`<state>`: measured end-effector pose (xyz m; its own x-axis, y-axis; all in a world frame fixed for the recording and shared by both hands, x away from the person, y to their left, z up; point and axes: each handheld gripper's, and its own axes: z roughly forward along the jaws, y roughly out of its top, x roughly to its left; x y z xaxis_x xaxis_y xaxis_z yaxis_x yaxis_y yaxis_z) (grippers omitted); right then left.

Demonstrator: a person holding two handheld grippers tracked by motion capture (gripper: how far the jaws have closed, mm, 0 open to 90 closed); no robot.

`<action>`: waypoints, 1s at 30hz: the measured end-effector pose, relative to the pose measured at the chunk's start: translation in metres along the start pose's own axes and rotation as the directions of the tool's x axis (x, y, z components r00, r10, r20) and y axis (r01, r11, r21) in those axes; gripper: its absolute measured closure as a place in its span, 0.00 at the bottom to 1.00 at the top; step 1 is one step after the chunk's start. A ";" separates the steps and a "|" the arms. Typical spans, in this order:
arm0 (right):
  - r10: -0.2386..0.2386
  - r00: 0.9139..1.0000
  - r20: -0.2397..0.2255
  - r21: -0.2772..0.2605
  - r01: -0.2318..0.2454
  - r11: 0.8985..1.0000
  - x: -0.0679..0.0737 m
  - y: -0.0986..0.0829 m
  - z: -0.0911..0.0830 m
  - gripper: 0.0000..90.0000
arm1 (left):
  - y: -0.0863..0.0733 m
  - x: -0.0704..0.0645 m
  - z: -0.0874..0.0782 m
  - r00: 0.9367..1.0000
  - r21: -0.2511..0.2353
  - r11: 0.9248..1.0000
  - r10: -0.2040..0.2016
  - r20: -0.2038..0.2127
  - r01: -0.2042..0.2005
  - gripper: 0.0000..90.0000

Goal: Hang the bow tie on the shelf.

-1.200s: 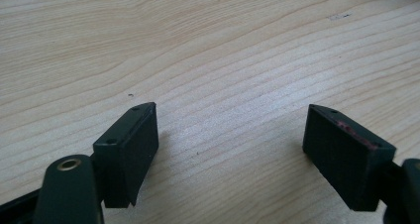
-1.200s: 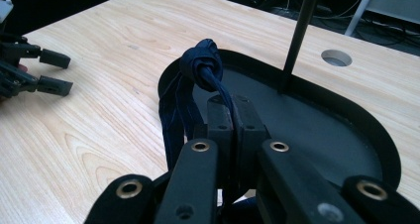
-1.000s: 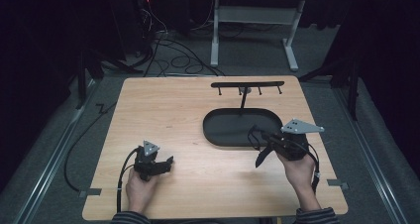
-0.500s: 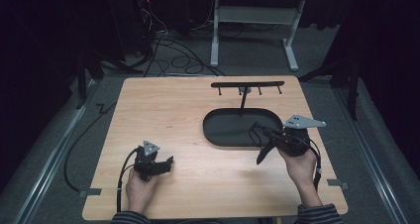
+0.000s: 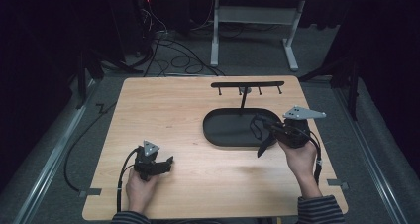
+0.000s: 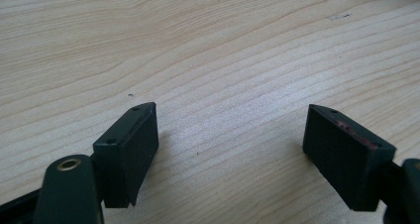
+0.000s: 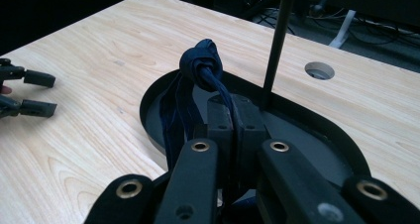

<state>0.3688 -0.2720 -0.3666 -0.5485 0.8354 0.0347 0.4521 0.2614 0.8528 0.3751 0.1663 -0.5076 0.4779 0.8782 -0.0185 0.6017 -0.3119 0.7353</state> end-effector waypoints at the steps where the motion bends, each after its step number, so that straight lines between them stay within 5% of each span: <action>1: 0.001 1.000 0.001 0.000 -0.001 1.000 -0.001 0.001 0.001 1.00 | 0.000 0.000 0.000 1.000 0.000 1.000 0.000 0.000 0.000 0.25; 30: 0.024 0.999 0.045 -0.031 -0.023 0.999 -0.026 0.028 0.021 1.00 | 0.000 0.000 0.000 1.000 0.000 1.000 0.000 0.000 0.000 0.24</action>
<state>0.4107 -0.2764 -0.3542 -0.5051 0.8624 0.0320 0.4424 0.2269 0.8677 0.3751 0.1663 -0.5076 0.4781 0.8781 -0.0185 0.6016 -0.3120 0.7353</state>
